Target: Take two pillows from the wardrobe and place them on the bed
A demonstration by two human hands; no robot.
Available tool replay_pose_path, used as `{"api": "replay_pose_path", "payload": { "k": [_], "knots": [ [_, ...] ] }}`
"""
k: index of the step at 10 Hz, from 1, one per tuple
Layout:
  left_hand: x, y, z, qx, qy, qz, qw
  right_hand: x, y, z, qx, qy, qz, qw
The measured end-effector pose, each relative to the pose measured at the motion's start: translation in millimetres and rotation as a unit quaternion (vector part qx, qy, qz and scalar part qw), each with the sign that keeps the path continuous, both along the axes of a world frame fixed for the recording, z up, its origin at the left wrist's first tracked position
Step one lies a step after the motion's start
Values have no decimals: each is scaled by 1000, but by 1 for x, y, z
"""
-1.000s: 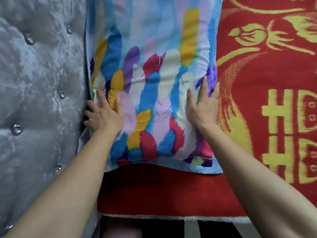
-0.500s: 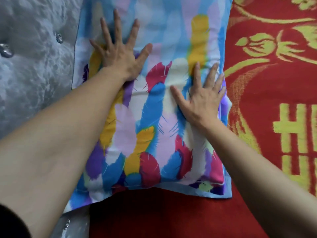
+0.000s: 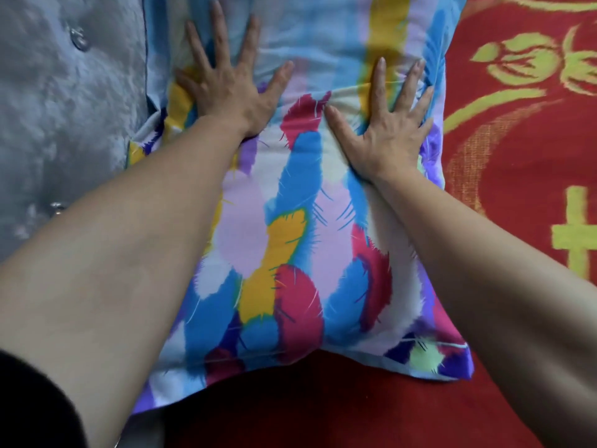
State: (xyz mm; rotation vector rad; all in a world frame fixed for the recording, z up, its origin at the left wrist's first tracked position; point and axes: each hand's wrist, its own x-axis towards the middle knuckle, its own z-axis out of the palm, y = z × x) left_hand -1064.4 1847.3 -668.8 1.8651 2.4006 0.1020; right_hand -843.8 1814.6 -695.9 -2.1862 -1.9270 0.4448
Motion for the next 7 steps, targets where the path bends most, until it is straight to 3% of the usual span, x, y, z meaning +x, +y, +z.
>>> {"api": "replay_pose_path", "payload": {
  "k": [2,4,7],
  "knots": [
    [16,-114,15,13,-17,32,999,9,-84,27,14,0,78,997],
    [43,-268,14,-37,20,27,999,32,-208,33,-22,-33,119,992],
    [58,-310,77,-171,4,-7,985,74,-230,97,-158,-61,214,962]
  ]
}}
